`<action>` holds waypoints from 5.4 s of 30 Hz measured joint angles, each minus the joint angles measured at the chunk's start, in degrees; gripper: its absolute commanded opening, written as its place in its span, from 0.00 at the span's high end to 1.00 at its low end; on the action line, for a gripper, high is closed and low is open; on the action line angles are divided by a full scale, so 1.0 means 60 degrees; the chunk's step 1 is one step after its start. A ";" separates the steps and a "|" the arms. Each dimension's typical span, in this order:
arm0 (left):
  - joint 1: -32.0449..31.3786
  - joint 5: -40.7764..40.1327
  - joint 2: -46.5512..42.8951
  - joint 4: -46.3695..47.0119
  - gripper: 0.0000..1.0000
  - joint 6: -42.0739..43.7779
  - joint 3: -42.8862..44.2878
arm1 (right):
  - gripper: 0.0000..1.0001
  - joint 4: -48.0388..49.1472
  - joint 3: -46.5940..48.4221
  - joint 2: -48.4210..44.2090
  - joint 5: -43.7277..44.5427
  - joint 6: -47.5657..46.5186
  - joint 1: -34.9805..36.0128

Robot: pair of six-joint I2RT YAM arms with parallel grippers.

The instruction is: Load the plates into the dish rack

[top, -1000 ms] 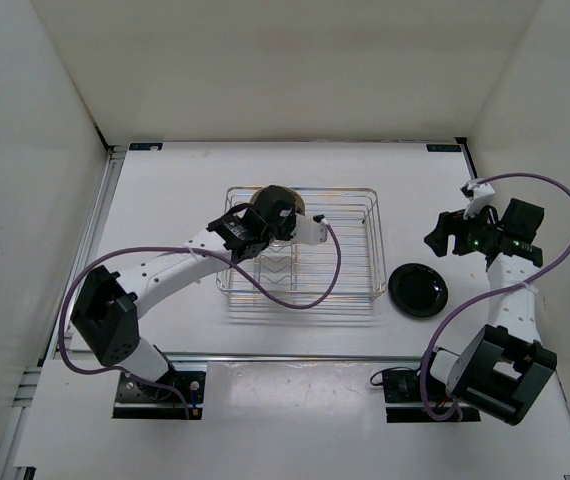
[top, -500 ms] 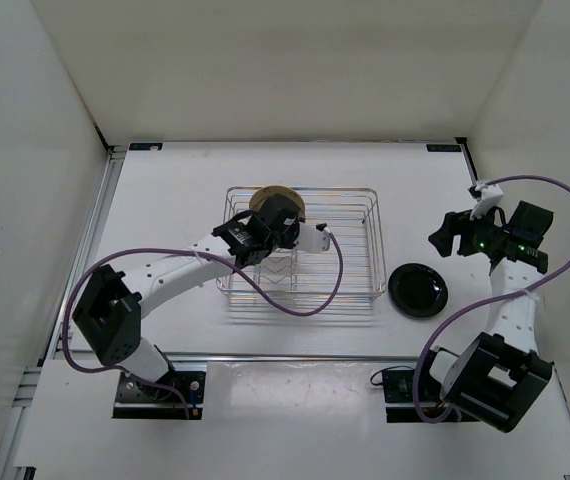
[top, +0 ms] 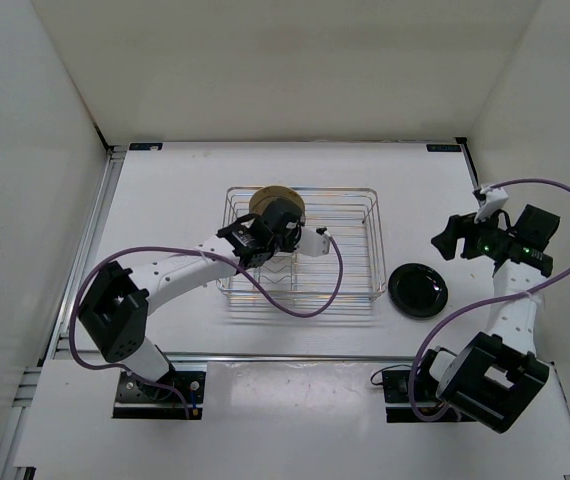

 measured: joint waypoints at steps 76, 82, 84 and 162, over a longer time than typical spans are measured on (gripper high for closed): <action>0.2361 -0.2065 -0.6688 -0.0510 0.00 -0.1293 -0.1304 | 0.36 -0.3213 0.1373 0.6320 0.0652 -0.4481 -0.1330; 0.2361 -0.2065 -0.6688 -0.0510 0.00 -0.1355 -0.1304 | 0.36 -0.3468 0.1494 0.6397 0.0729 -0.4641 -0.1111; 0.2375 -0.2065 -0.6685 -0.0510 0.00 -0.1359 -0.1304 | 0.36 -0.3555 0.1501 0.6397 0.0769 -0.4637 -0.0867; 0.3020 -0.1836 -0.7537 -0.0535 0.00 -0.1519 -0.1814 | 1.00 0.3136 0.5297 0.2747 1.1712 -0.5657 1.0761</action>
